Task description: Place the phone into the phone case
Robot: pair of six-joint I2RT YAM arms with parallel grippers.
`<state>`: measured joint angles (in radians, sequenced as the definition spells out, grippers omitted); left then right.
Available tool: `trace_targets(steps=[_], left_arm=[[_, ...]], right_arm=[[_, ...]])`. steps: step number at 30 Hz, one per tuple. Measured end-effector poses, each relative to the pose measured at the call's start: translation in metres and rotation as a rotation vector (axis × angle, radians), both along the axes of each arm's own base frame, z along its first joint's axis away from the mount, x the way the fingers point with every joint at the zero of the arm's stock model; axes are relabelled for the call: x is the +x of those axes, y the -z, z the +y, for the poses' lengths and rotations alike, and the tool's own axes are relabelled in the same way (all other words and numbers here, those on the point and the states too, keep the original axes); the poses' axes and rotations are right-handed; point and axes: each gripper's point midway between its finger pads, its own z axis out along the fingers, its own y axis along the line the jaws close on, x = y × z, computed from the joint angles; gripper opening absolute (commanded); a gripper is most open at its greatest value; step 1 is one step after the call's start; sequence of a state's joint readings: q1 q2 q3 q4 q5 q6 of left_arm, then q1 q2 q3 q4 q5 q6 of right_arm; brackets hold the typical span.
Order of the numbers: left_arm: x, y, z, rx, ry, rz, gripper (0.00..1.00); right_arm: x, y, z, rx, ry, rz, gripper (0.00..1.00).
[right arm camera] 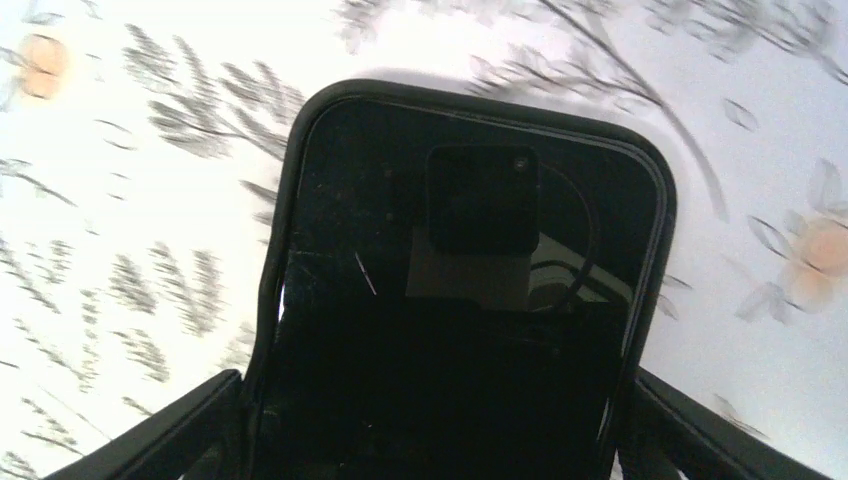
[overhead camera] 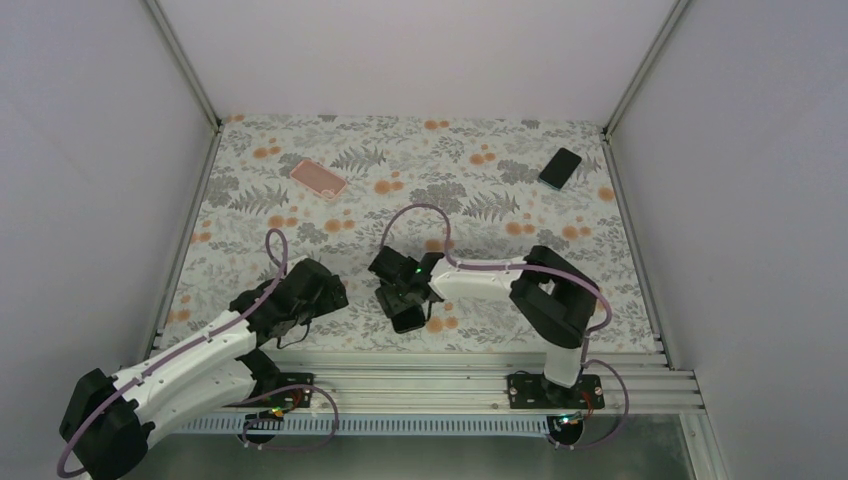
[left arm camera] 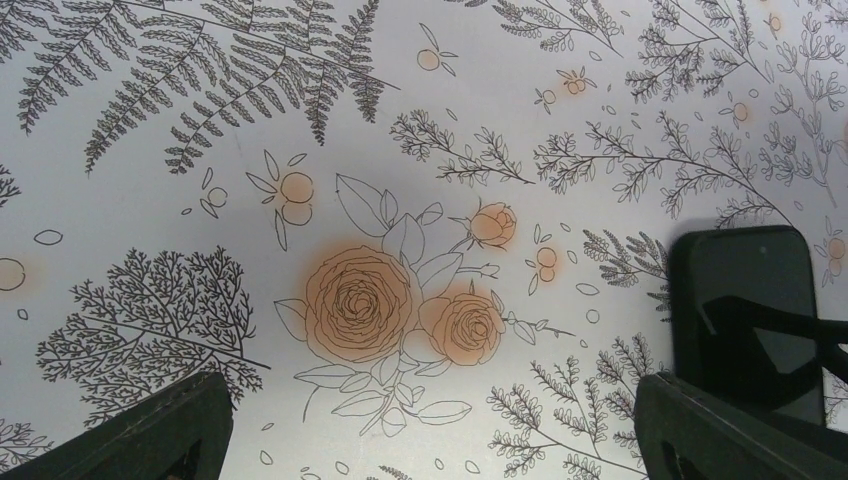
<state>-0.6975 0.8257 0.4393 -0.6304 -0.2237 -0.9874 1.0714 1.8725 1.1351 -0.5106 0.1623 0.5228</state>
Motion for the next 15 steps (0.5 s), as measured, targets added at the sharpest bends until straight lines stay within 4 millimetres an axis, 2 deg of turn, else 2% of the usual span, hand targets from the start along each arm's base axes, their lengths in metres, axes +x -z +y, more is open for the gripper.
trace_targets(steps=[2, 6, 11, 15], left_arm=[[0.000, -0.001, 0.000, -0.002, 0.000, -0.002, 1.00], [0.000, -0.001, 0.000, -0.001, 0.000, -0.002, 1.00], [-0.001, -0.001, 0.001, 0.000, 0.000, -0.001, 1.00], [-0.001, 0.000, 0.000, -0.001, 0.002, 0.002, 1.00]], right_arm=[[0.001, 0.000, -0.014, -0.001, 0.027, 0.007, 0.74], [0.009, -0.002, -0.055, -0.019, 0.109, 0.019, 0.69], [0.024, -0.002, -0.126, -0.045, 0.271, 0.032, 0.68], [0.035, -0.002, -0.164, -0.059, 0.379, 0.047, 0.69]])
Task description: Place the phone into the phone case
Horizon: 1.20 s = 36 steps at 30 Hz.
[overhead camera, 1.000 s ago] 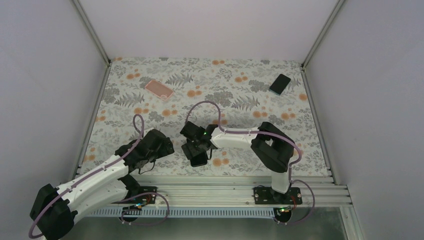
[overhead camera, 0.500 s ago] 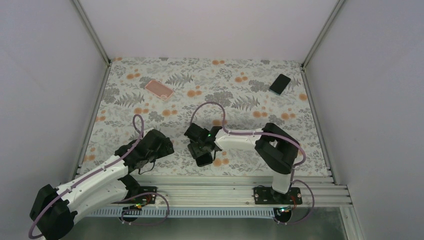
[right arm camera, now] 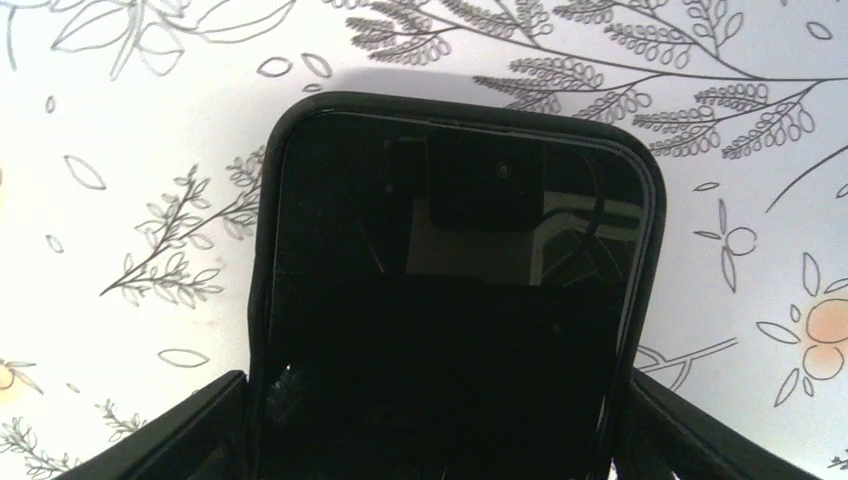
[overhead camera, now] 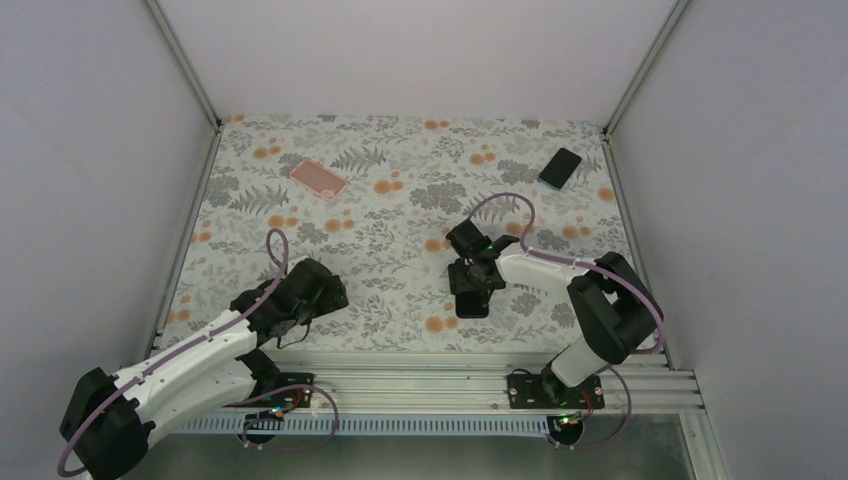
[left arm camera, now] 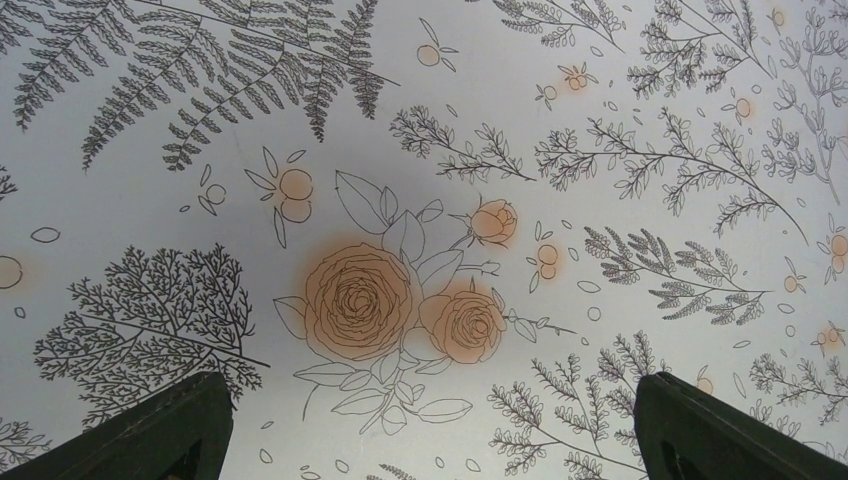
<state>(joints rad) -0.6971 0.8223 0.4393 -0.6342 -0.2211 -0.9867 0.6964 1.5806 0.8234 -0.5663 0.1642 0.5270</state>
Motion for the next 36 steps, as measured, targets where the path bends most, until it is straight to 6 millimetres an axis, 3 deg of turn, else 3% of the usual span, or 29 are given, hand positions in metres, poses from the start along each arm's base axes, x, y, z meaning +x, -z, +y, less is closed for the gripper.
trace_targets(steps=[10, 19, 22, 24, 28, 32, 36], left_arm=[[0.008, 0.006, 0.005, 0.022, -0.010, 0.023, 1.00], [0.042, 0.000, 0.018, 0.000, -0.047, 0.018, 1.00], [0.055, -0.003, 0.024, -0.014, -0.065, 0.021, 1.00], [0.066, -0.007, 0.028, -0.020, -0.077, 0.024, 1.00], [0.097, -0.020, 0.040, -0.023, -0.118, 0.013, 1.00], [0.136, -0.027, 0.053, -0.037, -0.170, 0.005, 0.98], [0.176, -0.021, 0.057, -0.046, -0.199, 0.031, 0.92]], right_arm=[[0.015, 0.003, -0.022, 0.036, 0.100, 0.032, 0.72], [0.015, -0.002, -0.043, 0.028, 0.147, 0.007, 0.90], [0.016, -0.017, -0.041, 0.071, 0.136, -0.053, 0.98], [0.026, -0.042, -0.031, 0.159, 0.114, -0.153, 0.99], [0.040, -0.070, -0.017, 0.264, 0.070, -0.289, 0.99], [0.046, -0.076, -0.011, 0.313, 0.019, -0.385, 0.99], [0.042, -0.074, -0.014, 0.345, -0.009, -0.463, 0.99]])
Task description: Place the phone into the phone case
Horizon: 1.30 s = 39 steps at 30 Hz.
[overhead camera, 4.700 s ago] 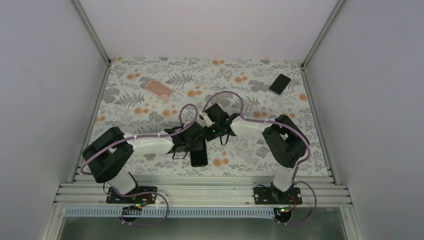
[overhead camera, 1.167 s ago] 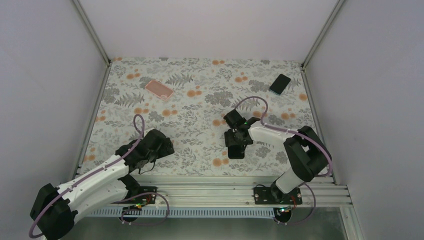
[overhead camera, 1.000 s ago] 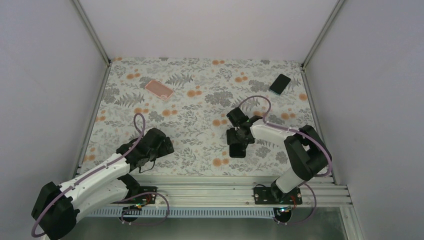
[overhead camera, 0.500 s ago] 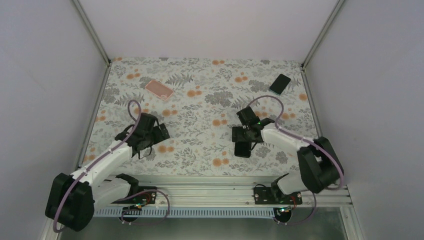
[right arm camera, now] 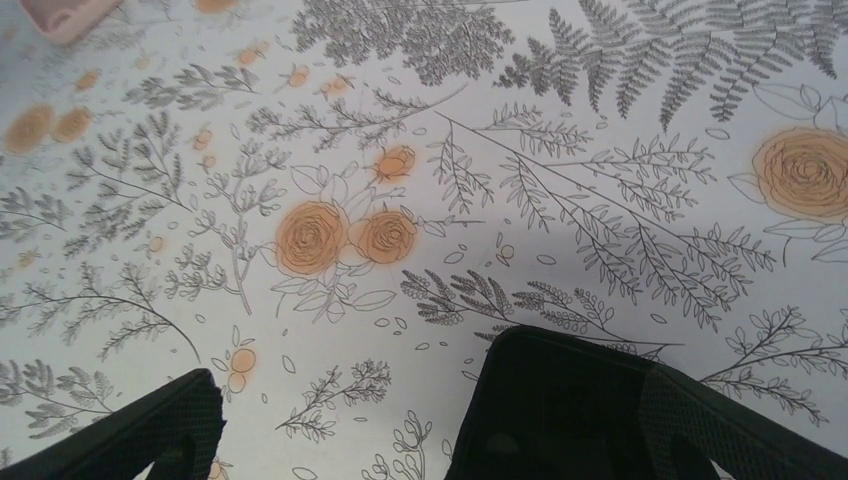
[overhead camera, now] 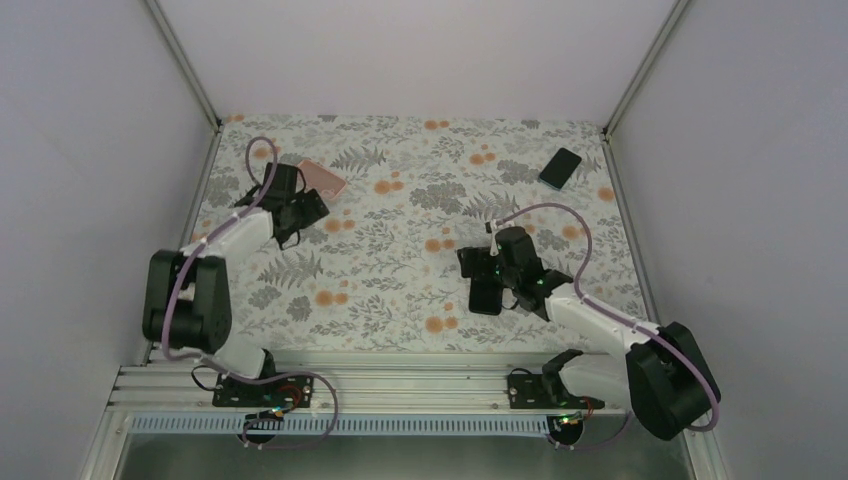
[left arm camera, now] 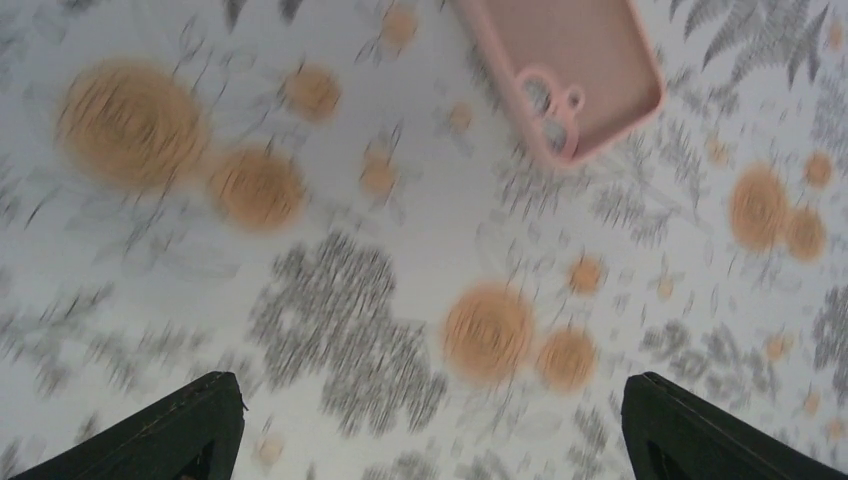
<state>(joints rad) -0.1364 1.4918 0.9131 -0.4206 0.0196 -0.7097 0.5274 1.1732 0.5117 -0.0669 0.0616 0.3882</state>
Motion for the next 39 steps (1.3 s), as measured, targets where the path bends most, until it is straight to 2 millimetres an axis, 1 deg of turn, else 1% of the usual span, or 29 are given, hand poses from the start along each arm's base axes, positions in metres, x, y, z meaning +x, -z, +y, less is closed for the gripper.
trace_targets(steps=[2, 5, 7, 10, 13, 16, 23, 27, 30, 35, 39], left_arm=[[0.022, 0.001, 0.002, 0.000, -0.012, 0.000, 0.88], [0.053, 0.001, 0.005, -0.009, -0.027, -0.006, 0.77], [0.071, 0.004, 0.009, -0.014, -0.041, -0.008, 0.72], [0.090, 0.015, 0.015, -0.010, -0.064, 0.008, 0.66], [0.105, 0.028, 0.019, -0.005, -0.077, 0.035, 0.60], [0.120, 0.039, 0.023, -0.002, -0.086, 0.052, 0.52], [0.139, 0.055, 0.029, 0.000, -0.098, 0.081, 0.39], [0.144, 0.059, 0.029, -0.001, -0.096, 0.090, 0.33], [0.141, 0.060, 0.027, -0.002, -0.090, 0.103, 0.28], [0.138, 0.062, 0.027, 0.003, -0.075, 0.114, 0.17], [0.135, 0.064, 0.027, 0.011, -0.063, 0.119, 0.11]], right_arm=[[-0.002, -0.003, -0.001, 0.018, -0.004, -0.041, 0.99], [-0.004, -0.009, -0.003, 0.048, -0.005, -0.109, 0.99], [-0.005, -0.009, -0.006, 0.053, 0.005, -0.134, 1.00], [-0.004, -0.008, -0.009, 0.052, 0.019, -0.153, 0.99], [-0.002, -0.011, -0.010, 0.056, 0.031, -0.174, 0.99], [0.000, -0.013, -0.012, 0.054, 0.041, -0.186, 0.99], [0.003, -0.016, -0.015, 0.050, 0.059, -0.204, 0.99], [0.004, -0.016, -0.016, 0.047, 0.064, -0.206, 0.99], [0.004, -0.015, -0.016, 0.044, 0.068, -0.206, 1.00], [0.004, -0.015, -0.016, 0.042, 0.069, -0.204, 1.00], [0.004, -0.015, -0.016, 0.042, 0.069, -0.204, 1.00]])
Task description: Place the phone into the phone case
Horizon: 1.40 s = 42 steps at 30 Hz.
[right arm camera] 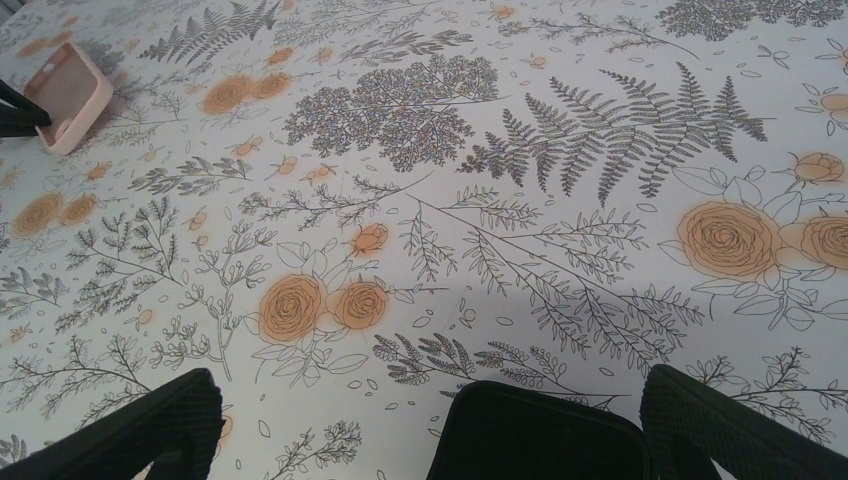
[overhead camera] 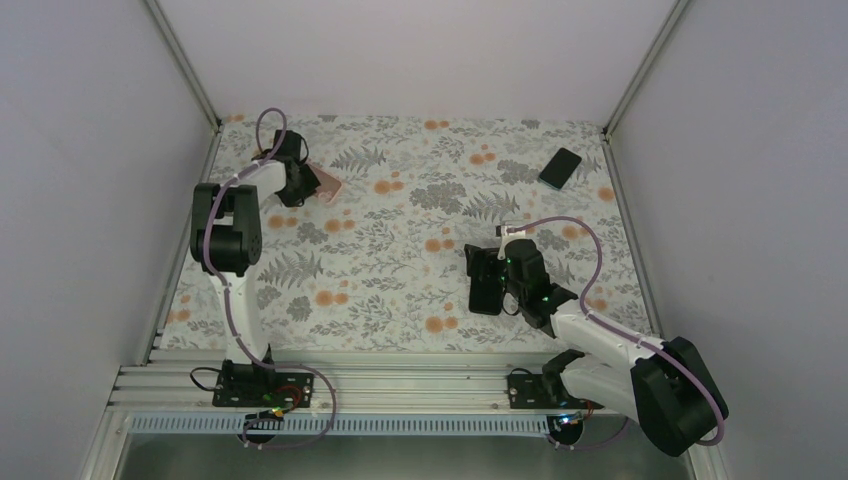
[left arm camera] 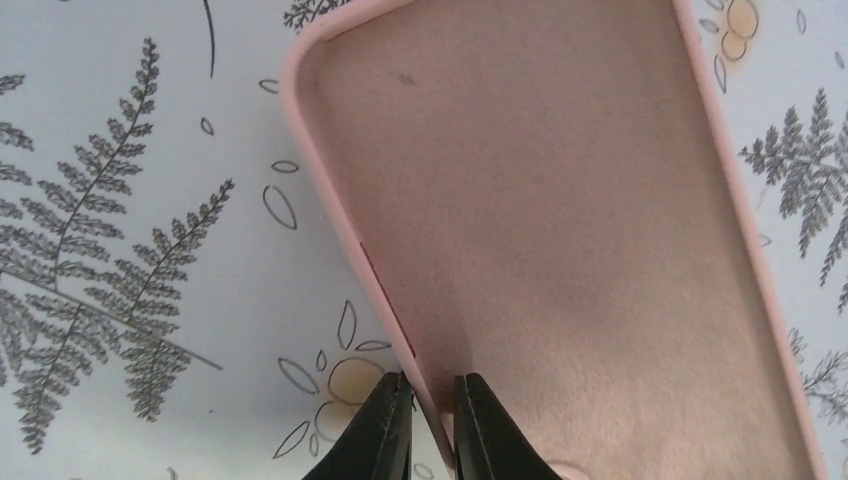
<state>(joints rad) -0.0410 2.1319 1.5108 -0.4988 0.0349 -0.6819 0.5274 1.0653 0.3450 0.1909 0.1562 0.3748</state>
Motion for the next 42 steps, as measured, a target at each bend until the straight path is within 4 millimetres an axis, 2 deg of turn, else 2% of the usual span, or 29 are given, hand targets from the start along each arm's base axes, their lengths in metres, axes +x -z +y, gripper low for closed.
trace_targets(steps=[5, 13, 26, 31, 37, 42], left_arm=[[-0.012, 0.000, 0.002, 0.023, 0.028, 0.018, 0.08], [-0.055, -0.009, 0.001, 0.096, 0.139, 0.092, 0.08], [-0.126, -0.043, -0.048, 0.213, 0.448, 0.090, 0.04], [-0.155, -0.037, -0.076, 0.218, 0.565, 0.098, 0.04], [-0.192, -0.028, -0.140, 0.227, 0.776, 0.096, 0.04], [-0.210, -0.035, -0.177, 0.253, 0.907, 0.032, 0.04]], right_arm=[[0.000, 0.000, 0.000, 0.000, -0.001, 0.001, 1.00], [-0.001, -0.004, 0.002, 0.014, -0.014, -0.008, 0.99], [-0.016, -0.010, 0.029, 0.081, -0.175, 0.043, 0.99], [-0.028, -0.019, 0.040, 0.124, -0.250, 0.052, 0.99], [-0.040, -0.026, 0.055, 0.165, -0.352, 0.094, 0.99], [-0.050, -0.026, 0.066, 0.181, -0.432, 0.131, 0.97]])
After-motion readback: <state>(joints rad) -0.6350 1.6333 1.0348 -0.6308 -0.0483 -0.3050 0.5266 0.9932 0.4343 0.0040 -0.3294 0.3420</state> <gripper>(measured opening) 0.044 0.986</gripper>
